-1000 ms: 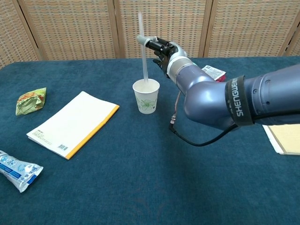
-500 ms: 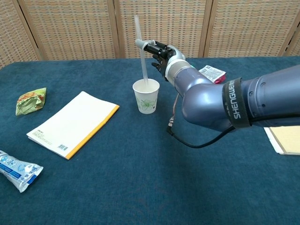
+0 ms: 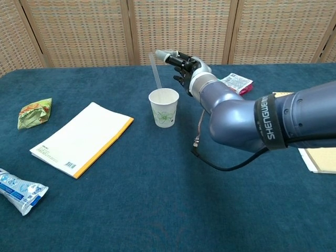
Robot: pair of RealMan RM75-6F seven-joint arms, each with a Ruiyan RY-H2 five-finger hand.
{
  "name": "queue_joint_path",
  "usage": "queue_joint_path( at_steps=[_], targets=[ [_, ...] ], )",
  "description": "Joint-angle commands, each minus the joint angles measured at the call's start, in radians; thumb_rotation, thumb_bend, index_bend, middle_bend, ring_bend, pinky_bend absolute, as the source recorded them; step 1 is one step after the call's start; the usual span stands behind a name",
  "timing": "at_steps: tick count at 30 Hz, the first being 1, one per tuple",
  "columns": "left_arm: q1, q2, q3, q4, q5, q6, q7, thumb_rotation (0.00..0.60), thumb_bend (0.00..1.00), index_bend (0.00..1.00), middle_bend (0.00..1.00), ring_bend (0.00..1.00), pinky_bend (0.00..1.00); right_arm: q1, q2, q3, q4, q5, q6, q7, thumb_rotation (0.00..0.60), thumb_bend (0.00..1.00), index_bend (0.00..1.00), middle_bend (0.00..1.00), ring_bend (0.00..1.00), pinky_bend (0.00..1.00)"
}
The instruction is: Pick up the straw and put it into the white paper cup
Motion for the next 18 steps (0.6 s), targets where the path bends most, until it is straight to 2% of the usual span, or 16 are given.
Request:
queue_joint_path(
  at_steps=[1,5,10,12,18],
  targets=[
    [0.0,0.0,0.0,-0.001,0.001,0.001,0.0,0.6,0.0,0.0,0.0,0.0,0.0,-0.008,0.004,-0.003,-0.007,-0.001,0.006,-0.002,0.6,0.45,0.56,0.18,0.0,0.0],
    [0.0,0.001,0.001,-0.005,0.004,0.003,0.001,0.6,0.0,0.0,0.0,0.0,0.0,-0.022,0.013,-0.009,-0.022,-0.005,0.018,-0.007,0.6,0.45,0.53,0.16,0.0,0.0],
    [0.0,0.003,-0.002,-0.013,0.012,0.019,0.005,0.6,0.0,0.0,0.0,0.0,0.0,-0.066,0.062,-0.04,-0.067,-0.04,0.058,-0.024,0.6,0.41,0.45,0.12,0.0,0.0],
    [0.003,0.005,-0.004,-0.019,0.018,0.033,0.008,0.6,0.0,0.0,0.0,0.0,0.0,-0.112,0.111,-0.064,-0.11,-0.064,0.078,-0.029,0.6,0.4,0.4,0.09,0.0,0.0],
    [0.012,0.011,-0.002,-0.042,0.04,0.07,0.02,0.6,0.0,0.0,0.0,0.0,0.0,-0.269,0.284,-0.16,-0.302,-0.144,0.139,-0.103,0.6,0.38,0.37,0.03,0.0,0.0]
  ],
)
